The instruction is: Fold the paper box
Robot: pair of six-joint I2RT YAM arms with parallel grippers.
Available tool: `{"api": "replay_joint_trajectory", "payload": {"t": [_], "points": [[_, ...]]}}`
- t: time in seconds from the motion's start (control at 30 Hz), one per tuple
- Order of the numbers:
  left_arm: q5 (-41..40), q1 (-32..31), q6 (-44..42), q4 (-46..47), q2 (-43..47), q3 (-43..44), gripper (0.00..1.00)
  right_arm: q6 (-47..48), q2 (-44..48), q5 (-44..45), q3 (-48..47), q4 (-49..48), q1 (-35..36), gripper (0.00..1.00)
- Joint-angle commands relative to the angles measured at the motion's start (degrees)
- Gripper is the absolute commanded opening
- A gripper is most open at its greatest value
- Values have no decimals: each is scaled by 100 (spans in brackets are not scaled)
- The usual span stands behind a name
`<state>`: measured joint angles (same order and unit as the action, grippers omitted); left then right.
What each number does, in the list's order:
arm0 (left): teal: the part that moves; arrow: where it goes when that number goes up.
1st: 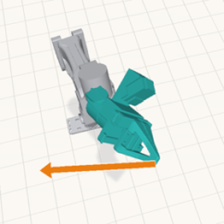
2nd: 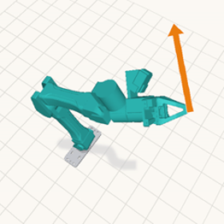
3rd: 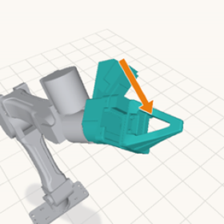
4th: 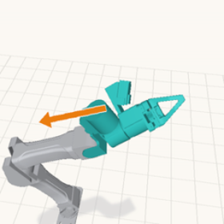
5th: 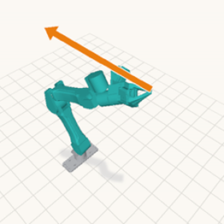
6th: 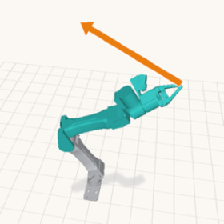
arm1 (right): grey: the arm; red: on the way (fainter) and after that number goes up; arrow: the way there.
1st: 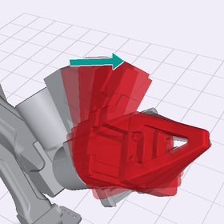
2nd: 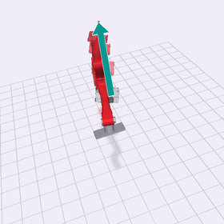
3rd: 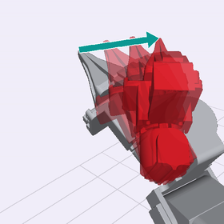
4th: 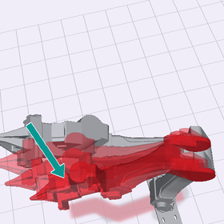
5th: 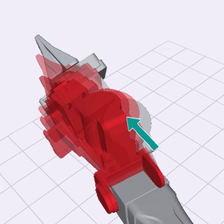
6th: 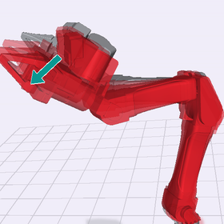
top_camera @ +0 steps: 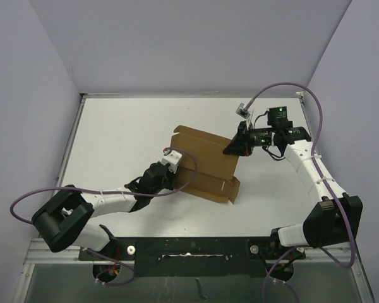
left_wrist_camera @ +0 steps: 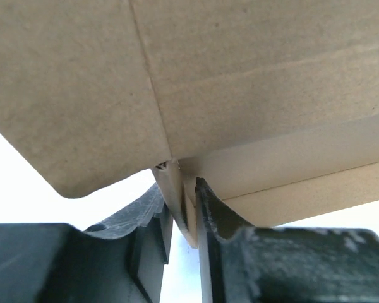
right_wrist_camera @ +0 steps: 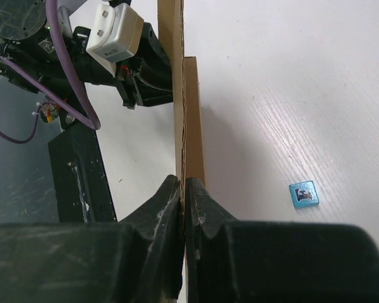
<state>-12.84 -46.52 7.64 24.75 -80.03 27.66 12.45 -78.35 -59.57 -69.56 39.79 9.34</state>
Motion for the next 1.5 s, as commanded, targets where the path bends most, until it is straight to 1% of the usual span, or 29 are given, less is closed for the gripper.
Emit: {"api": "replay_joint_trajectory", "payload": {"t": [0.0, 0.07, 0.13, 0.33, 0.47, 0.63, 0.77, 0.9, 1.03, 1.13, 1.17, 1.23, 1.37, 1.47], "points": [[380, -15, 240, -153, 289, 72, 22, -263, -141, -201, 176, -441, -96, 0], [404, -15, 294, -203, 343, 81, 24, -285, -183, -200, 241, -496, -156, 0], [407, -7, 361, -308, 443, 88, 30, -321, -213, -167, 275, -541, -225, 0], [243, -1, 660, -954, 960, 107, 43, -373, -281, -127, 324, -658, -367, 0], [226, 26, 856, -1394, 1213, 139, 48, -383, -300, -201, 274, -670, -387, 0], [275, 47, 1076, -1999, 1524, 229, 50, -361, -278, -298, 318, -691, -463, 0], [271, 76, 1126, -2463, 1458, 437, 51, -348, -311, -359, 343, -714, -469, 0], [306, 127, 1173, -2468, 1259, 555, 52, -327, -345, -369, 354, -708, -473, 0], [312, 190, 1137, -2119, 856, 631, 51, -331, -373, -410, 364, -717, -473, 0], [305, 228, 1080, -1898, 529, 763, 50, -322, -386, -432, 372, -710, -472, 0], [316, 245, 1055, -1823, 411, 800, 48, -322, -391, -439, 373, -712, -469, 0], [270, 272, 1001, -1756, 167, 907, 40, -307, -399, -448, 373, -710, -469, 0], [275, 301, 933, -1747, -144, 1094, 27, -285, -400, -459, 381, -702, -470, 0], [308, 302, 915, -1744, -233, 1119, 11, -273, -416, -468, 382, -693, -473, 0]]}}
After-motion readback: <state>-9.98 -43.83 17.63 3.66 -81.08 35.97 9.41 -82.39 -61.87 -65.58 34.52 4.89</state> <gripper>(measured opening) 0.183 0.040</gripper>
